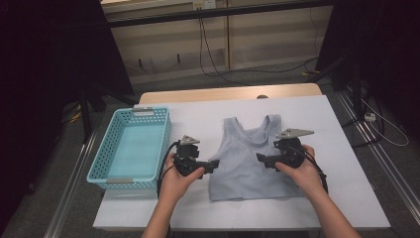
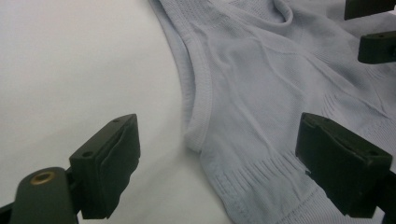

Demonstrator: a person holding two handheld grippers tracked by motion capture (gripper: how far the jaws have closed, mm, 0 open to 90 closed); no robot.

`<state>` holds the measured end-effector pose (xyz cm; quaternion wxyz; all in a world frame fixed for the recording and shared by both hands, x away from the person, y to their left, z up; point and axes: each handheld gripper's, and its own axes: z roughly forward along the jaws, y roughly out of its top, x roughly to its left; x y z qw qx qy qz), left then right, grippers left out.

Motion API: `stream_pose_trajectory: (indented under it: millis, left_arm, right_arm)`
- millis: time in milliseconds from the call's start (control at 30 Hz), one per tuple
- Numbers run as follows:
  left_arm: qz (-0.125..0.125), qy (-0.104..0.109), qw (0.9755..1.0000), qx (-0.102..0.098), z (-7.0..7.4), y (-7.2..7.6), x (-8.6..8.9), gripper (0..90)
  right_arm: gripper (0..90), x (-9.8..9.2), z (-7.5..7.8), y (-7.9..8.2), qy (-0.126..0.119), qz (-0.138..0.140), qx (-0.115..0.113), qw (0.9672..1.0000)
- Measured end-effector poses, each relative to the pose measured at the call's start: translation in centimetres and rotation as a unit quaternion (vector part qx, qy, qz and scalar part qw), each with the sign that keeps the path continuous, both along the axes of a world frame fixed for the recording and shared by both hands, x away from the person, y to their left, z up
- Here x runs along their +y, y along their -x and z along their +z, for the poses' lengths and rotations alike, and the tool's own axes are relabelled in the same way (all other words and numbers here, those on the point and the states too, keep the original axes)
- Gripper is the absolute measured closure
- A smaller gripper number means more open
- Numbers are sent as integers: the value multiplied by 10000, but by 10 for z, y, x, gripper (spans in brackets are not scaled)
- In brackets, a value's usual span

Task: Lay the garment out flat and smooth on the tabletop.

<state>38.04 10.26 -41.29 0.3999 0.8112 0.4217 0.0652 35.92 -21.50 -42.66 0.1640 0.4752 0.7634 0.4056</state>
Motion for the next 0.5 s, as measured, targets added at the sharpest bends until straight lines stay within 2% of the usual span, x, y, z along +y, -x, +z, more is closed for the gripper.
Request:
stream_pose_trajectory:
  millis: [133,233,300,367,500]
  left_arm:
    - [17,-5,10000,-63,2,0,2,142]
    - [-8,2,10000,-76,4,1,2,139]
    - [-9,3,10000,-67,3,1,2,138]
    - [-47,-30,10000,-40,2,1,2,137]
    - [-33,-64,10000,-40,1,1,1,136]
  right_arm:
    - [168,6,1,8,-39,157,-27,9999]
    - [149,12,0,14,-174,347,-58,9992]
    - [149,16,0,17,-128,462,-52,9988]
    - [148,21,1,19,-225,565,-4,9982]
    - [139,31,2,23,-199,758,-68,9969]
